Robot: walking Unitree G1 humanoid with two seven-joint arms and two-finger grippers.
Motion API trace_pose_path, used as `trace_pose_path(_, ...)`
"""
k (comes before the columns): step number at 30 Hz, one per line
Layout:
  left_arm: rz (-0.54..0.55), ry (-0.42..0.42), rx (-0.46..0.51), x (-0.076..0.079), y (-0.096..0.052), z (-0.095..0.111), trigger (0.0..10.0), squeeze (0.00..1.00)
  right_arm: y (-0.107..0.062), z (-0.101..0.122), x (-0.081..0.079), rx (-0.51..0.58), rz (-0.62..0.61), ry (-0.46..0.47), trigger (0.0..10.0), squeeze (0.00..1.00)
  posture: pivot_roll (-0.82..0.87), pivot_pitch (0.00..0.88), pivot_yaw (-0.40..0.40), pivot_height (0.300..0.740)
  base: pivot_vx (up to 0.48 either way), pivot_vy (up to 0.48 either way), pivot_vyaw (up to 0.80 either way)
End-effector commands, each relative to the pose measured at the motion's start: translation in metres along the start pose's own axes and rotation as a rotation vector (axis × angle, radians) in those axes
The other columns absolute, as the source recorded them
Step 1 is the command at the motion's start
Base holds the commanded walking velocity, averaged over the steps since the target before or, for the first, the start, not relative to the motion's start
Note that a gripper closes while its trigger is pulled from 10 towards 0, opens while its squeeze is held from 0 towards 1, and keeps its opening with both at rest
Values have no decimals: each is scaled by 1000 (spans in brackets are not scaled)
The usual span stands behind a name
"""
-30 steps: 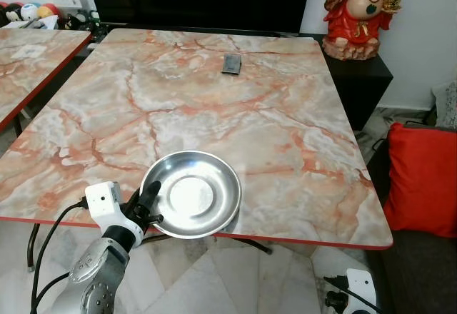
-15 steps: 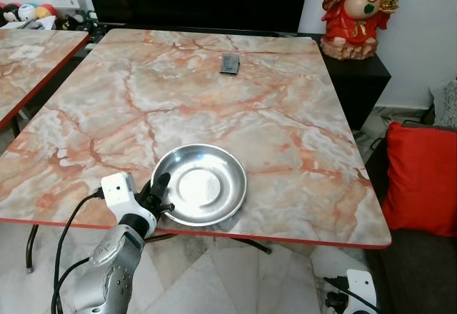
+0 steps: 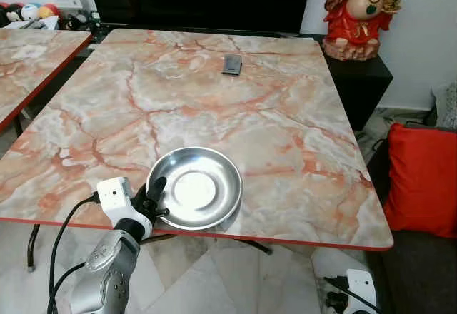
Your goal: Setting the table
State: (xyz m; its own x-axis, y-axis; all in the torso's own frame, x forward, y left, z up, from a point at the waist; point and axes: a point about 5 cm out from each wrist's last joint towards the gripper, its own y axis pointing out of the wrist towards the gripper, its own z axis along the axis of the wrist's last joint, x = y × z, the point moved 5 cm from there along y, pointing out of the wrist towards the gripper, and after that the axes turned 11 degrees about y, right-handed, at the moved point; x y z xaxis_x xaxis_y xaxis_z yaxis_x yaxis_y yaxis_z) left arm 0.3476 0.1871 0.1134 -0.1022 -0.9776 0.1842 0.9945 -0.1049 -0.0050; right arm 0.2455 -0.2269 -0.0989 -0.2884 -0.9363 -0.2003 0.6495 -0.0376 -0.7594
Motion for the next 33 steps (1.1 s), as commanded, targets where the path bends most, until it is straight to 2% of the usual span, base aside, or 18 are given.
trace_pose_path(1, 4, 20, -15, -2, -2, -5, 10000, 1000, -1, -4, 6, -11, -15, -4, 10000, 0, 68, 121, -31, 740, 0, 0, 0)
trace_pose_path(10, 1, 30, -17, -1, -3, -5, 10000, 1000, -1, -4, 6, -13, -14, -9, 10000, 0, 69, 124, -31, 740, 0, 0, 0)
trace_pose_path(22, -10, 110, 11, -4, -6, 10, 10000, 1000, -1, -4, 5, -13, -11, -11, 10000, 0, 77, 126, -31, 740, 0, 0, 0)
trace_pose_path(23, -9, 114, 14, -4, -6, 10, 10000, 165, -1, -4, 5, -13, -11, -10, 10000, 0, 77, 126, -31, 740, 0, 0, 0)
trace_pose_path(24, -10, 134, 35, -3, -7, 15, 10000, 0, -1, -4, 5, -13, -11, -11, 10000, 0, 79, 125, -32, 740, 0, 0, 0)
trace_pose_path(27, -6, 151, 61, -4, -10, 23, 10000, 0, -1, -4, 5, -13, -11, -10, 10000, 0, 79, 124, -33, 740, 0, 0, 0)
trace_pose_path(33, -6, 271, 99, -7, -18, 36, 10000, 0, -1, -4, 5, -14, -10, -13, 10000, 0, 83, 124, -34, 740, 0, 0, 0)
